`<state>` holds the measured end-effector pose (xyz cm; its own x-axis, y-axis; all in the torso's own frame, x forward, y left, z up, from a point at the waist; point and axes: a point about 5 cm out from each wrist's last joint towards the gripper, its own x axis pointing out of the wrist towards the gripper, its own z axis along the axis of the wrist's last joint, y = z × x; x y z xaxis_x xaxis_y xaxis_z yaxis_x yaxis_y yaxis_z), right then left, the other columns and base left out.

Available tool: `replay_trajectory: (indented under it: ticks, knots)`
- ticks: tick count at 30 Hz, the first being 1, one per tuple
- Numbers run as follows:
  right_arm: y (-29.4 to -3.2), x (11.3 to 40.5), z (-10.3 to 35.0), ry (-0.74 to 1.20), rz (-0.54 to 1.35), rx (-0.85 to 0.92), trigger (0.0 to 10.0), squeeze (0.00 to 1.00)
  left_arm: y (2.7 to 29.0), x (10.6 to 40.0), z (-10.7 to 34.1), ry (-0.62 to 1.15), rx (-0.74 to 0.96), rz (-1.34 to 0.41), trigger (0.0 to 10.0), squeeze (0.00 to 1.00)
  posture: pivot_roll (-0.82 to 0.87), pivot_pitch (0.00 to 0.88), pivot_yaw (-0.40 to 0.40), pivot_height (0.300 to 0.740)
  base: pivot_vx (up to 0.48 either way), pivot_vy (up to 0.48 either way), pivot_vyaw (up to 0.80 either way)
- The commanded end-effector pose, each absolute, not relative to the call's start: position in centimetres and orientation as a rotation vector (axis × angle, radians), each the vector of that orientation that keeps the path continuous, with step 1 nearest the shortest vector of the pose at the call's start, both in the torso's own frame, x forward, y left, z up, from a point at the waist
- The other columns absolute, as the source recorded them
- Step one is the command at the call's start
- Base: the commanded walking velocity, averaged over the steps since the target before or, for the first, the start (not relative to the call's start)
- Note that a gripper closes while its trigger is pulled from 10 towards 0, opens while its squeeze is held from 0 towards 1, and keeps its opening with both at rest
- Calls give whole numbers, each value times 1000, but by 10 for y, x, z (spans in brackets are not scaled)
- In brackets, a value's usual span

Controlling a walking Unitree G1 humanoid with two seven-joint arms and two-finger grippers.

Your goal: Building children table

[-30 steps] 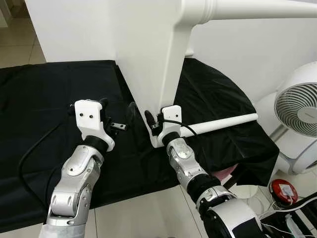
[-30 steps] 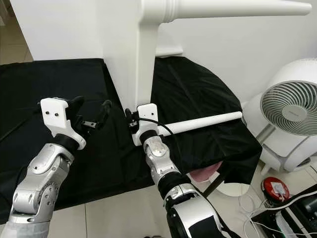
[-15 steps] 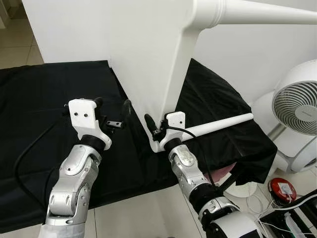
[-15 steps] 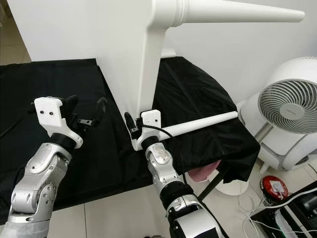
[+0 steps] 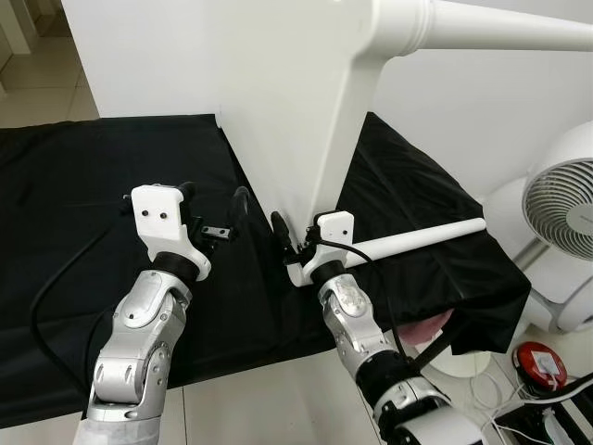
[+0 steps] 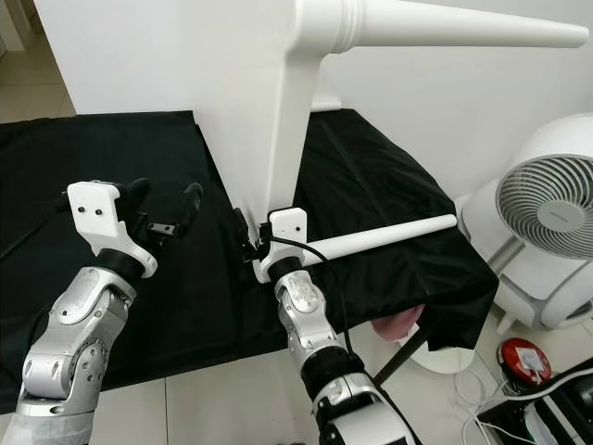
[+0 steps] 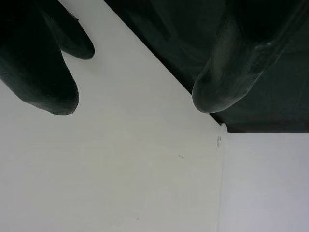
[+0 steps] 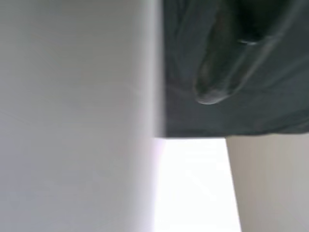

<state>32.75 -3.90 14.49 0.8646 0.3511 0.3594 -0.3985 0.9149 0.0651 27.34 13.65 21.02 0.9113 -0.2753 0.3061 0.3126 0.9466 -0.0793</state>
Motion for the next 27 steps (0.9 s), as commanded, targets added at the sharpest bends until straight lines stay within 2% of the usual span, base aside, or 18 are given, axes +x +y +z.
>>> replay_trajectory:
  ticks: [1,5,6,15,24,27]
  knots:
    - [-36,321,143,-363,391,142,10000,1000,133,275,207,-276,-129,-330,10000,0,42,0,-47,740,0,0,0]
    - [-46,318,142,-378,362,99,10000,1000,131,275,206,-272,-125,-340,10000,0,43,0,-57,740,0,0,0]
    - [-51,316,141,-380,355,86,10000,0,130,275,206,-270,-121,-349,10000,0,43,0,-57,740,0,0,0]
    - [-95,307,126,-342,211,14,10000,0,120,274,199,-233,-80,-424,10000,0,47,0,-68,740,0,0,0]
    - [-121,296,118,-303,127,-18,10000,0,110,272,193,-191,-55,-516,10000,0,32,0,-69,740,0,0,0]
    - [-121,292,114,-267,168,7,10000,0,108,271,191,-183,-41,-537,10000,0,27,0,-66,740,0,0,0]
